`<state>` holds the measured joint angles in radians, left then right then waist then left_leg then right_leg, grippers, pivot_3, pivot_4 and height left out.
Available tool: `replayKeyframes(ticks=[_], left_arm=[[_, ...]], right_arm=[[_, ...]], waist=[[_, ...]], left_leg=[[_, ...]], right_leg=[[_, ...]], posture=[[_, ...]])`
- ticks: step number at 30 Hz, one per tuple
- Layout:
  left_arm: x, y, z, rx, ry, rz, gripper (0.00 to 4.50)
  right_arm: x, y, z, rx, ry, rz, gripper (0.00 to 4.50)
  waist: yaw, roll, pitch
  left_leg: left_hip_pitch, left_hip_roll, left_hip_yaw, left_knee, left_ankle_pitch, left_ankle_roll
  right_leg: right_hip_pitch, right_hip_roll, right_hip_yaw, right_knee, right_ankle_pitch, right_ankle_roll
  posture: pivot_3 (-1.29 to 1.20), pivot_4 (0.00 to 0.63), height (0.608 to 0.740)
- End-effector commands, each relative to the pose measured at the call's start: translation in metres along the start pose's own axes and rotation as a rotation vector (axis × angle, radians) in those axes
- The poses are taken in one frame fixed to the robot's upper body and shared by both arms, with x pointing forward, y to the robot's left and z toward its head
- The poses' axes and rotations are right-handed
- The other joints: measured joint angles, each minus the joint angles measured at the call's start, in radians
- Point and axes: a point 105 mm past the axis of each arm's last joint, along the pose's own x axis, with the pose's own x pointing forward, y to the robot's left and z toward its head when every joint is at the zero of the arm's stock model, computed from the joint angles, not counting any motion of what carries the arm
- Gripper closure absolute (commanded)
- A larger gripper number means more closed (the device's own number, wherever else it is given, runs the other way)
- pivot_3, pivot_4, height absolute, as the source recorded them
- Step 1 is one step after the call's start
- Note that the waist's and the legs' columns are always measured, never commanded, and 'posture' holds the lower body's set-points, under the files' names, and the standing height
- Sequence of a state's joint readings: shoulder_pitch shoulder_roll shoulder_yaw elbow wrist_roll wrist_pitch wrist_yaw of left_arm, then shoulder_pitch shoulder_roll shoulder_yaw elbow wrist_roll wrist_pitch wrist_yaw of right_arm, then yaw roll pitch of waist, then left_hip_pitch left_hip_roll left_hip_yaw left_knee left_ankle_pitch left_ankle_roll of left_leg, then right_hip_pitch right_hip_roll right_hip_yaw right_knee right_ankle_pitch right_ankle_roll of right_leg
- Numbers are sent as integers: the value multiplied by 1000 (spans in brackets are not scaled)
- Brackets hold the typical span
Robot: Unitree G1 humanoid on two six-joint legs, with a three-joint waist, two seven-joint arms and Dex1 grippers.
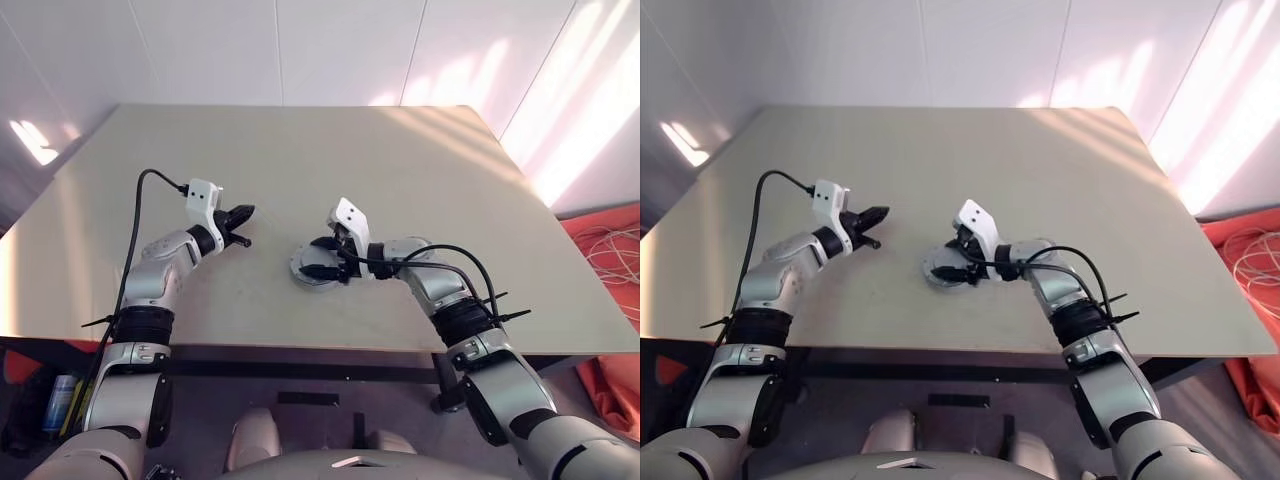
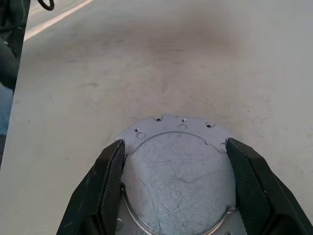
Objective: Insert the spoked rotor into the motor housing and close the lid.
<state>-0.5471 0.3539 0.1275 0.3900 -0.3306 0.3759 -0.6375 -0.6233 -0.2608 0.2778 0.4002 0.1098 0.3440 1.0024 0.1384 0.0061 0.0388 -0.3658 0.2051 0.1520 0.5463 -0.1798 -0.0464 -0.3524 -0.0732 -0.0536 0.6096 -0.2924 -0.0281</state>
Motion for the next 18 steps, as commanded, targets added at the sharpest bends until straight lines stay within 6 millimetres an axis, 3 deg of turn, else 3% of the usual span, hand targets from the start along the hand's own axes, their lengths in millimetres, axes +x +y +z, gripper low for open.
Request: replayKeyframes(ticks=[1,18], left_arm=[[0,-1,16,27,-49,-8,4500],[1,0,16,32,-47,-4,4500]], right_arm=[[-4,6,-20,76,64,22,1328],[-9,15,14,33,-90,76,1328]], waist=[[0,0,0],[-7,-1,2]], left_leg=[[-3,-1,0,1,0,1],[-6,0,-2,6,-1,-1]], right_leg=[[-1,0,0,0,1,1],[1,3,-1,0,1,2]], posture=[[0,0,740],[0,0,740]])
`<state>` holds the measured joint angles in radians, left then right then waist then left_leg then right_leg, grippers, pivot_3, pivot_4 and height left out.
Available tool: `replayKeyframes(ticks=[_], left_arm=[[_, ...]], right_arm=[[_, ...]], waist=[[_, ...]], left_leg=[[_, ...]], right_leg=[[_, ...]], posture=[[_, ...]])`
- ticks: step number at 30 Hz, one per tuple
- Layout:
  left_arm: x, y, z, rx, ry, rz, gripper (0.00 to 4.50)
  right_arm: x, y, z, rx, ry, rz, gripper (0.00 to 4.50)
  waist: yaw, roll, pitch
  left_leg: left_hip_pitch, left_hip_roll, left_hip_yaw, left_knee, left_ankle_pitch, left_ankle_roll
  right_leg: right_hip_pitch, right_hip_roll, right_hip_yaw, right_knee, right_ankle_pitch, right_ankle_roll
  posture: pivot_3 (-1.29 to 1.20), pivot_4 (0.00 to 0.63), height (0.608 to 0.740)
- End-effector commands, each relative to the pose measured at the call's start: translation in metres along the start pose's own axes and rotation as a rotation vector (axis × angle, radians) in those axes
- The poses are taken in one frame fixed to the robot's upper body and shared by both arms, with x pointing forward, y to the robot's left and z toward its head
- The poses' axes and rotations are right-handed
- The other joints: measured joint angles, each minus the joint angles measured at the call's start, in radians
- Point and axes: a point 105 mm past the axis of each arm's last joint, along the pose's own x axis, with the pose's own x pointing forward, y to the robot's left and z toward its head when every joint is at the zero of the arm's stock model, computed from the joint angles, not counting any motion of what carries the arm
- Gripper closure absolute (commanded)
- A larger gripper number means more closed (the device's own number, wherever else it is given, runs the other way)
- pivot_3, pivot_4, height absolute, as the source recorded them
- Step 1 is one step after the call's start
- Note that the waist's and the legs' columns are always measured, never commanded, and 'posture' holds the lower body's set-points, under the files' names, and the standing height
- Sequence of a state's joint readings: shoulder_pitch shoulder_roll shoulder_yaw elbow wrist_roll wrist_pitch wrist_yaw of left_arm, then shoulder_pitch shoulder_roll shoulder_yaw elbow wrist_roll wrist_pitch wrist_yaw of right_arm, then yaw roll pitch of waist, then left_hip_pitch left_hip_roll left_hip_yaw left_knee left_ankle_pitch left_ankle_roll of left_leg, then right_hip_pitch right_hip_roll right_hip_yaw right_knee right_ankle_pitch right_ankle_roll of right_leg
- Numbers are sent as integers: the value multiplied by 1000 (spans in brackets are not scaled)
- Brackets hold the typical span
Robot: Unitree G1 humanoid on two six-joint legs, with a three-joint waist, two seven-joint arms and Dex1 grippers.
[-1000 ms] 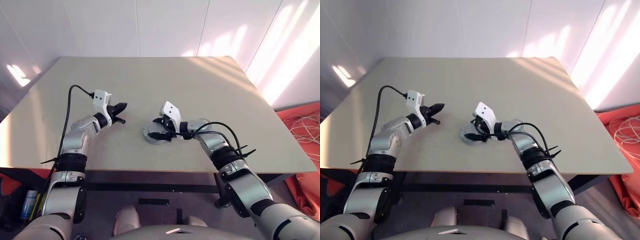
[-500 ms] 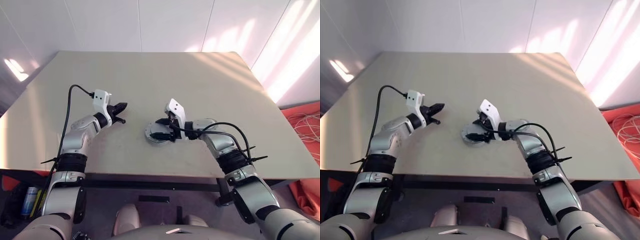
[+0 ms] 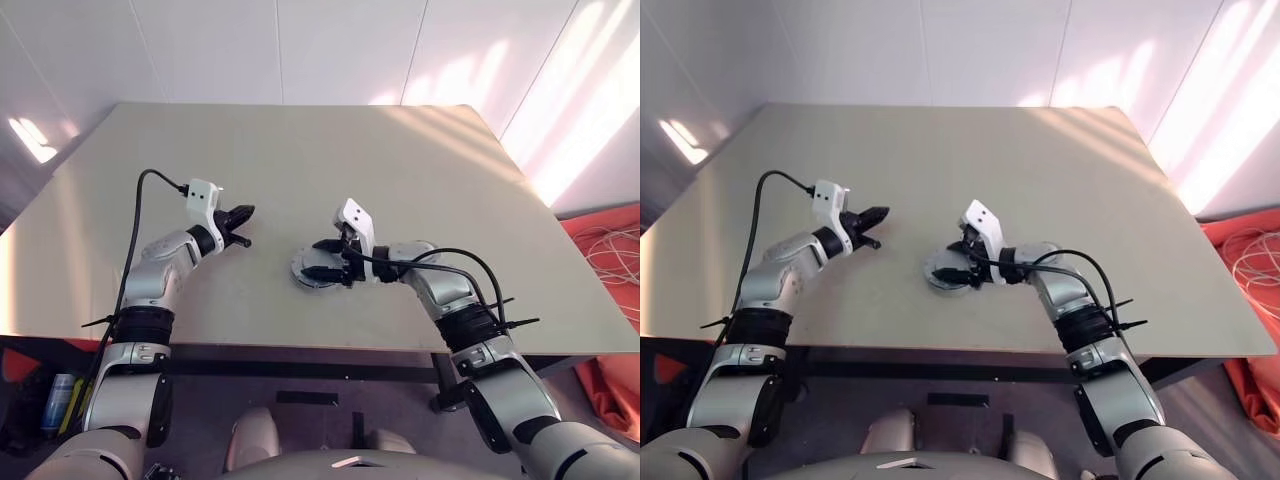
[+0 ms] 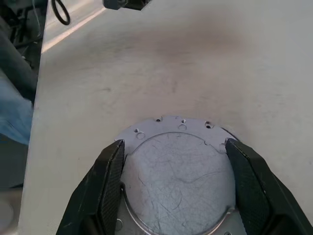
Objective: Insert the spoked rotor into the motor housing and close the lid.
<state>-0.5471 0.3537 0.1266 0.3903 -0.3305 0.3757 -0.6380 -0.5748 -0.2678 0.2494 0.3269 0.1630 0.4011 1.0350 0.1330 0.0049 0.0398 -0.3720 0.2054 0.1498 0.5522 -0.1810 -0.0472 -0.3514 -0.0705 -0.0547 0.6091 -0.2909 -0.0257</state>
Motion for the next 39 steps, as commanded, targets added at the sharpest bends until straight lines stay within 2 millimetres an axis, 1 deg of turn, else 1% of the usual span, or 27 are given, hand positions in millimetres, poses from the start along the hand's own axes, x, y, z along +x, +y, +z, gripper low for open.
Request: replayKeyframes(ticks=[1,5,10,15,18,22,26,32,39], left_arm=[[0,0,17,32,-47,-2,4500],[0,1,17,35,-48,-1,4500],[-1,2,18,36,-49,-1,4500],[-1,2,17,40,-46,0,4500],[-1,2,17,42,-45,0,4500],[-1,2,18,44,-45,-1,4500],[0,1,18,45,-44,-1,4500],[0,1,18,44,-43,-1,4500],[-1,2,17,44,-43,0,4500]], right_arm=[[-3,7,15,-33,-45,43,1328],[-3,8,19,-35,-64,49,1328],[-1,0,19,-51,-63,-2,1328],[0,-3,34,-66,-145,-25,1328],[1,-4,37,-68,-162,-34,1328],[2,-8,34,-79,-150,-53,1328],[3,-12,24,-89,-112,-74,1328],[6,-18,18,-75,-90,-112,1328],[6,-19,14,-81,-76,-113,1328]], waist=[[-3,0,1],[-6,-1,4],[-7,-1,6],[-9,-1,7],[-9,-1,7],[-9,-1,7],[-9,-1,7],[-10,-1,7],[-10,-1,7]], left_leg=[[0,0,0,1,0,0],[-2,0,-1,5,0,0],[-2,1,-1,10,0,0],[-2,1,-1,13,0,0],[-2,1,-1,13,0,0],[-2,1,-1,13,0,0],[-3,1,-1,14,0,0],[-2,1,-1,15,0,0],[-2,1,-1,18,0,0]], right_leg=[[0,0,0,0,0,0],[-1,0,0,4,0,0],[-2,0,0,9,0,0],[-2,0,0,13,0,0],[-2,0,0,13,0,0],[-2,0,0,13,0,0],[-2,0,0,14,0,0],[-2,0,0,15,0,0],[-2,-1,1,16,1,-1]], posture=[[0,0,740],[0,0,740],[0,0,740],[0,0,740],[0,0,740],[0,0,740],[0,0,740],[0,0,740],[0,0,740]])
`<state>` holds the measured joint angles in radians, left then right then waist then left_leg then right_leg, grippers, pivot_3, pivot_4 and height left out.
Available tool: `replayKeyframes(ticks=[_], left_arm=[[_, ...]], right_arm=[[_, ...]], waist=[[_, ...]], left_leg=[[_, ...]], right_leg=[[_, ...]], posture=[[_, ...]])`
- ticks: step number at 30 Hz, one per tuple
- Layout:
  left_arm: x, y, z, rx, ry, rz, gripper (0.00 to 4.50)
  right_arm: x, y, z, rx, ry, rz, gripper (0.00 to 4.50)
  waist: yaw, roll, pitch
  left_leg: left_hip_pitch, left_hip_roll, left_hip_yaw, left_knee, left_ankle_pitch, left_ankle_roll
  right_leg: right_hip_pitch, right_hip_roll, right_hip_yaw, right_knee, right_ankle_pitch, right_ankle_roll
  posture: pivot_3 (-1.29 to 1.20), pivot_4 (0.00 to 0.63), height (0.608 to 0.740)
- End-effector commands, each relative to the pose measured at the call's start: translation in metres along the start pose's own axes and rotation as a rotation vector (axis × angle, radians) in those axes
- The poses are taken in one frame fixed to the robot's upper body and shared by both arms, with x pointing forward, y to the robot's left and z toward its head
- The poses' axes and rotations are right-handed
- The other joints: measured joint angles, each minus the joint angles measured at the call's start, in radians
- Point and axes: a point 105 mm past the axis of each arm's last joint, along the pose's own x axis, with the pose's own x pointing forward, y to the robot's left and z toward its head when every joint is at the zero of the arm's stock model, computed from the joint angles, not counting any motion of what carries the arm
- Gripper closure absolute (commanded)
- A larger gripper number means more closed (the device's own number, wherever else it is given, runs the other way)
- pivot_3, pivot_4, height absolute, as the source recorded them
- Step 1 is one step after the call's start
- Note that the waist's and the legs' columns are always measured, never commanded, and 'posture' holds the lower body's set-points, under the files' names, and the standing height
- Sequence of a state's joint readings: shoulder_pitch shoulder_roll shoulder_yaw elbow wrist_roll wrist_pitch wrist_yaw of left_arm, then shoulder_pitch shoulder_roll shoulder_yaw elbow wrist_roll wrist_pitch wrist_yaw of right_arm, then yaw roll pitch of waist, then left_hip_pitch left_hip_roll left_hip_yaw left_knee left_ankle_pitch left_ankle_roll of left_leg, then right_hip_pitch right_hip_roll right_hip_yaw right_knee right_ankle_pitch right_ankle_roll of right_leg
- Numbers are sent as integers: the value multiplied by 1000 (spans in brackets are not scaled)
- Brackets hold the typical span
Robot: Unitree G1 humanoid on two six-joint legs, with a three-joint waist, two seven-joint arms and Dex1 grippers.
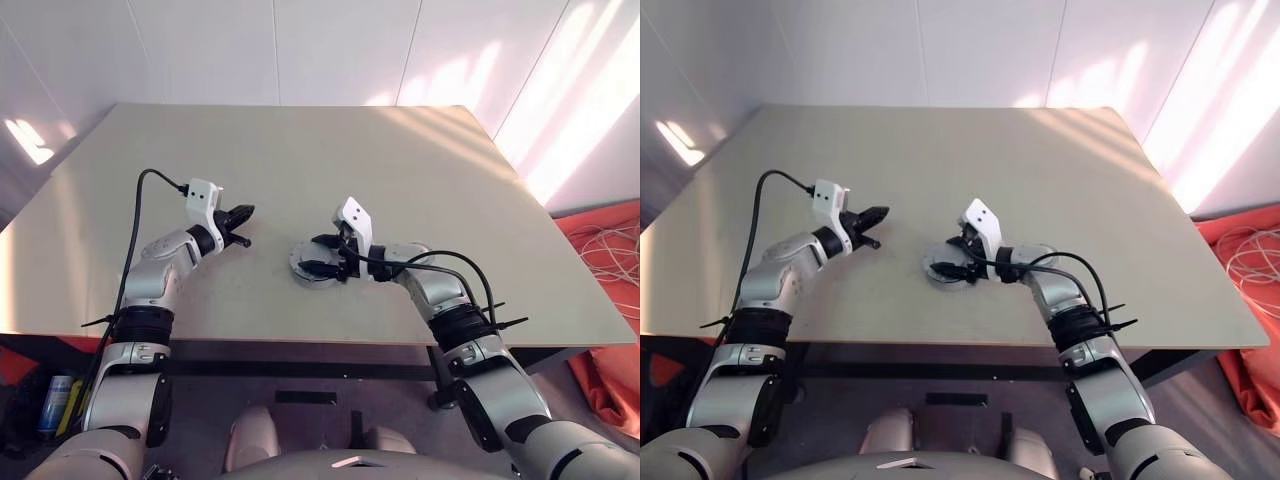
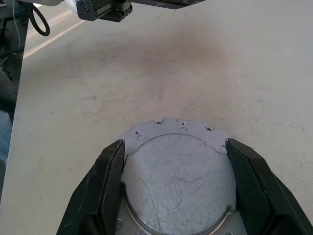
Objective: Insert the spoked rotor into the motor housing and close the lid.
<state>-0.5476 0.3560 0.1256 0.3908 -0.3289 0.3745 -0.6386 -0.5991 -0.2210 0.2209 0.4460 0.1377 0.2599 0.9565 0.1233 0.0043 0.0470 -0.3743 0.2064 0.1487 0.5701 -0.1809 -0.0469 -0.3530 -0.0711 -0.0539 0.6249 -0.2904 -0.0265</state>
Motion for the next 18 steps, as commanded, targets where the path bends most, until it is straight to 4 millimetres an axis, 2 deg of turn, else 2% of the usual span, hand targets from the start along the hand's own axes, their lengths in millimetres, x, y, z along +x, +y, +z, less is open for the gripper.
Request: replayKeyframes(ticks=[1,13,18], left_arm=[[0,1,17,41,-44,0,4500],[0,1,17,41,-45,2,4500],[-1,2,17,40,-46,6,4500]], right_arm=[[0,-5,11,-48,-15,-20,1328],[1,-16,-13,-111,91,-90,1328],[1,-12,-15,-114,91,-62,1328]], waist=[[0,0,0],[0,0,0],[0,0,0]], left_leg=[[0,0,0,0,0,0],[1,0,0,1,1,-1],[4,0,0,1,1,-1]], right_leg=[[0,0,0,0,0,0],[1,0,0,1,0,-1],[4,-2,1,1,0,-1]], posture=[[0,0,740],[0,0,740],[0,0,740]])
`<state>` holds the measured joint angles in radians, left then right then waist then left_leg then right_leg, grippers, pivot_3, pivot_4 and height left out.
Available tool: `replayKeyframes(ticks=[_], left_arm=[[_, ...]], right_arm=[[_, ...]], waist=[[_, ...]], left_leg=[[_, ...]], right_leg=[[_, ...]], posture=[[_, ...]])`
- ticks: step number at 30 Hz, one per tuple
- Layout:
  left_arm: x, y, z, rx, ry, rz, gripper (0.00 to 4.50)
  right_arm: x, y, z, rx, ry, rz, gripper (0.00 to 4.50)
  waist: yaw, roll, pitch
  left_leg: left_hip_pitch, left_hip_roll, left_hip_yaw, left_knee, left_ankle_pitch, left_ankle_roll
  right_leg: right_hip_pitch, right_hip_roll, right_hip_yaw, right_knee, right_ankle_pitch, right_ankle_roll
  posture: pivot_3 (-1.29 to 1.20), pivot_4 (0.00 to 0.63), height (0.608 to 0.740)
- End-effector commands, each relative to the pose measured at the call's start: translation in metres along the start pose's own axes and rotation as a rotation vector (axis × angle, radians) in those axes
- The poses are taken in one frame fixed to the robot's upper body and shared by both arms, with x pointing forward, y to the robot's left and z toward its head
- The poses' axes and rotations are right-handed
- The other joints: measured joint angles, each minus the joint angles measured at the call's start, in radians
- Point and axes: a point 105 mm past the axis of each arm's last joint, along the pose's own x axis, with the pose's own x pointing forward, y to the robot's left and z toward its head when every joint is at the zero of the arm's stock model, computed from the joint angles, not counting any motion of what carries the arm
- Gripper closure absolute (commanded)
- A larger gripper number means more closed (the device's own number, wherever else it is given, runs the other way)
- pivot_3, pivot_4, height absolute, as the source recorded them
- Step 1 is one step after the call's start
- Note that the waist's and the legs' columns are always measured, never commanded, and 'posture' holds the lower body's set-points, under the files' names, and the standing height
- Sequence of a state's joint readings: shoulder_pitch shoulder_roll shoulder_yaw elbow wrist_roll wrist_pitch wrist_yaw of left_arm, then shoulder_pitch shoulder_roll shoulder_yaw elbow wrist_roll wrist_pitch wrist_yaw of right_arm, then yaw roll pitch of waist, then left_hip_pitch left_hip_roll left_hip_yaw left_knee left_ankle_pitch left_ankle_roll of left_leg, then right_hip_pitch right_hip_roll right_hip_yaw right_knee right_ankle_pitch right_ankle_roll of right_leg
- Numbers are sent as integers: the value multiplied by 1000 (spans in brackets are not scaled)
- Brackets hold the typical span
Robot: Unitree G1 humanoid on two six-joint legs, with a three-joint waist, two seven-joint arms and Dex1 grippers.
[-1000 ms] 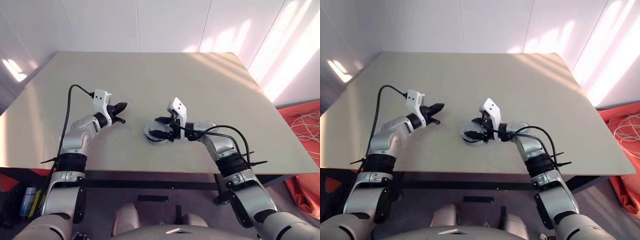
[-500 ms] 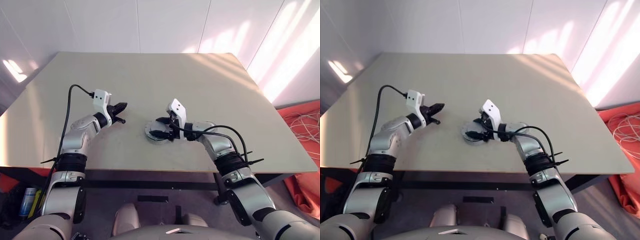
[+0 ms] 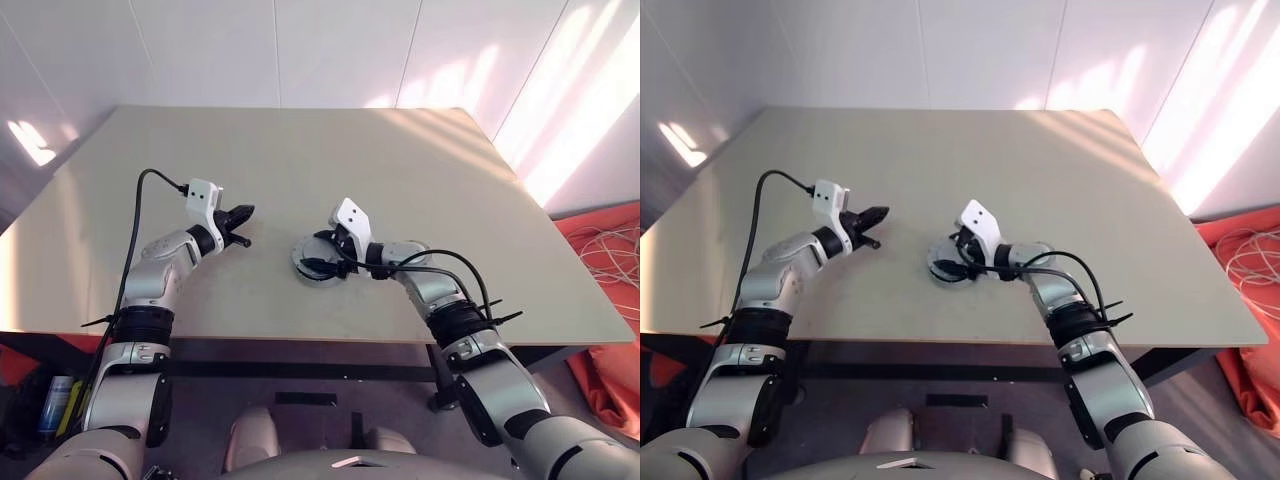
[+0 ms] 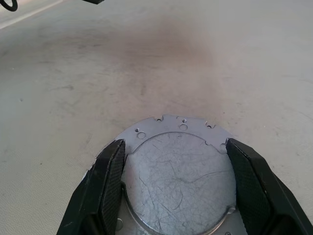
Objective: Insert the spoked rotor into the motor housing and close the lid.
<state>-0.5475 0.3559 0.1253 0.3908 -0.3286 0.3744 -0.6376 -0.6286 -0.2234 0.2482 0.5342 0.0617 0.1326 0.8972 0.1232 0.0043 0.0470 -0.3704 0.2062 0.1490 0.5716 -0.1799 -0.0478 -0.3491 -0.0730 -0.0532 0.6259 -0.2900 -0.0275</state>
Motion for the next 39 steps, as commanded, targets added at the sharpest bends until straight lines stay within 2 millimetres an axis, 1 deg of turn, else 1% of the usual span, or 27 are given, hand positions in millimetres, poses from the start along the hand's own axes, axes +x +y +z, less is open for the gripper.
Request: replayKeyframes(ticks=[1,6,11,14,20,26,31,39], left_arm=[[-1,2,17,40,-47,6,4500],[-1,2,17,39,-47,6,4500],[-1,2,16,39,-45,3,4500],[-1,2,16,39,-45,2,4500],[-1,2,16,41,-45,3,4500],[-1,3,16,43,-43,5,4500],[-1,3,15,46,-40,5,4500],[1,3,16,48,-41,1,4500]], right_arm=[[-2,0,-11,-3,50,11,1328],[-4,6,-2,36,1,55,1328],[-9,14,16,109,-84,119,1328],[-10,16,22,128,-103,134,1328],[-8,15,19,113,-79,119,1328],[-4,5,15,78,-69,37,1328],[-5,1,21,40,-116,14,1328],[-6,2,28,31,-158,26,1328]], waist=[[0,0,0],[0,0,0],[0,0,0],[0,0,0],[0,0,0],[0,0,0],[-2,0,0],[-1,0,0]], left_leg=[[0,0,0,0,0,0],[0,0,0,0,0,1],[-2,0,0,0,-1,3],[-4,0,0,0,-2,3],[-6,0,0,0,-2,3],[-6,0,0,0,-2,3],[-5,0,0,0,-1,2],[-6,0,0,0,-1,2]], right_leg=[[0,0,0,0,0,0],[0,0,0,0,0,0],[-2,0,0,-1,0,0],[-4,0,0,-1,0,0],[-5,0,-1,-1,0,0],[-5,0,-1,0,0,0],[-5,0,-1,0,0,0],[-5,0,0,0,0,0]], posture=[[0,0,740],[0,0,740],[0,0,740],[0,0,740],[0,0,740],[0,0,740],[0,0,740],[0,0,740]])
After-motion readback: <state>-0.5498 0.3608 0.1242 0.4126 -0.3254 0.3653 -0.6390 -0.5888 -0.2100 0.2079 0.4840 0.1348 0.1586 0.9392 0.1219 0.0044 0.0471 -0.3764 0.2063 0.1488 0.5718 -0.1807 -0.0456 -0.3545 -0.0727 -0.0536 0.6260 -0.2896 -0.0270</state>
